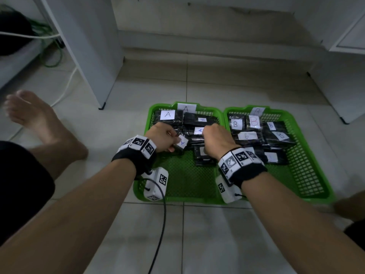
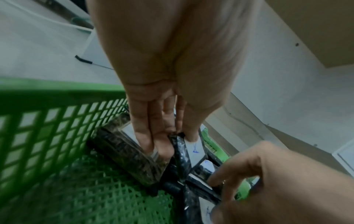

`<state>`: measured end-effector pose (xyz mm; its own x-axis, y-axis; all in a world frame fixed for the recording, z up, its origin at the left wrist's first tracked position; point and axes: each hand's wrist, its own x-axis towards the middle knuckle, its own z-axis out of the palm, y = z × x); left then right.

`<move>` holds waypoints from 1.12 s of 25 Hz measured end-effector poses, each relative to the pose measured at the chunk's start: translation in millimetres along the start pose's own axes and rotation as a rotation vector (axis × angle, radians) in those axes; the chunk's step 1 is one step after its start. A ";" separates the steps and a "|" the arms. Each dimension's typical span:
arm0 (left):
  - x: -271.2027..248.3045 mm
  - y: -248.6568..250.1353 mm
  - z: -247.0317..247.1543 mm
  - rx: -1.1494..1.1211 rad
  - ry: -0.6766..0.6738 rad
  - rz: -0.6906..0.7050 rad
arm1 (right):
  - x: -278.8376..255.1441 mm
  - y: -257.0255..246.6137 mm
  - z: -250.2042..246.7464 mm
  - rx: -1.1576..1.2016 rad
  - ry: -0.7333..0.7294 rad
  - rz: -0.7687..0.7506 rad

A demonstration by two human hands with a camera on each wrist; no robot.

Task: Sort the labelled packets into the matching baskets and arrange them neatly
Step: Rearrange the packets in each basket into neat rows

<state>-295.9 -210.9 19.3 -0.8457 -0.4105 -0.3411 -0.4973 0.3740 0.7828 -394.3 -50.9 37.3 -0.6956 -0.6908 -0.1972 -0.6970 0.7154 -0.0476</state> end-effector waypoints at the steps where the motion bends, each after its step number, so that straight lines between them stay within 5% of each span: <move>1: 1.2 -0.3 0.9 -0.053 0.023 -0.024 | 1.0 -1.4 2.5 0.003 -0.041 -0.019; 10: 12.5 -7.4 -2.0 -0.189 0.094 -0.114 | 11.0 9.4 -3.8 0.127 -0.015 0.000; 14: 8.0 -2.0 -0.2 0.059 0.009 0.021 | 7.2 -4.8 -7.7 0.478 0.072 -0.217; 17: 8.6 0.8 2.7 0.031 -0.015 0.038 | 1.5 -13.3 -5.3 0.360 0.012 -0.283; 21: 4.9 4.4 4.4 -0.212 -0.062 -0.052 | -0.8 -12.6 -4.1 0.348 0.024 -0.206; 25: 9.5 4.4 2.7 -0.203 0.010 -0.037 | -1.4 -7.6 -1.6 0.806 -0.066 -0.032; 28: 13.8 6.0 3.2 -0.163 0.023 0.002 | 0.2 -7.2 -6.4 0.473 -0.072 -0.164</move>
<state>-311.1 -211.6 17.6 -0.8407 -0.4301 -0.3290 -0.4563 0.2355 0.8581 -390.6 -56.9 43.9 -0.5582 -0.8009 -0.2167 -0.6293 0.5790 -0.5184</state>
